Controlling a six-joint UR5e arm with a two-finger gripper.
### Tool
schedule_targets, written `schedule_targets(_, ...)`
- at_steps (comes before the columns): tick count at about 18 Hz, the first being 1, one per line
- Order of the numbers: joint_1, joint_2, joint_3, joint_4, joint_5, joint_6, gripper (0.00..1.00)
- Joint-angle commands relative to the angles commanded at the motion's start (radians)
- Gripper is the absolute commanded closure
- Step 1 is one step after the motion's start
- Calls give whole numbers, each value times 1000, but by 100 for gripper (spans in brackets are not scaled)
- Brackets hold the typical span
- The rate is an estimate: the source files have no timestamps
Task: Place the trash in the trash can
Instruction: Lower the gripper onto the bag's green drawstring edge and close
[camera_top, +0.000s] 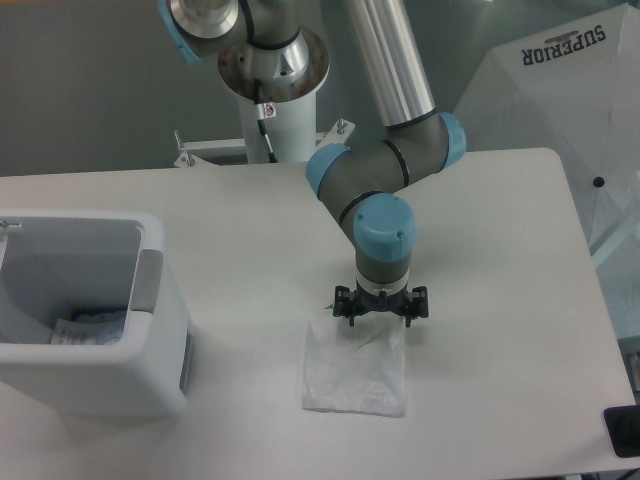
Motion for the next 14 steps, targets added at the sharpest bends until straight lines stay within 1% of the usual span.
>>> schedule_targets(3, 0, 0, 0, 0, 0, 0, 4)
schedule_targets(5, 0, 2, 0, 0, 0, 0, 11)
schedule_targets(8, -2, 3, -2, 0, 0, 0, 32)
schedule_targets(10, -2, 5, -5, -2, 0, 0, 48)
schedule_targets(11, -3, 5, -11, -2, 2, 2, 60)
schedule_targets(13, -3, 11, -14, -2, 0, 2, 74)
schedule_targets(14, -3, 12, -14, -2, 0, 2, 84)
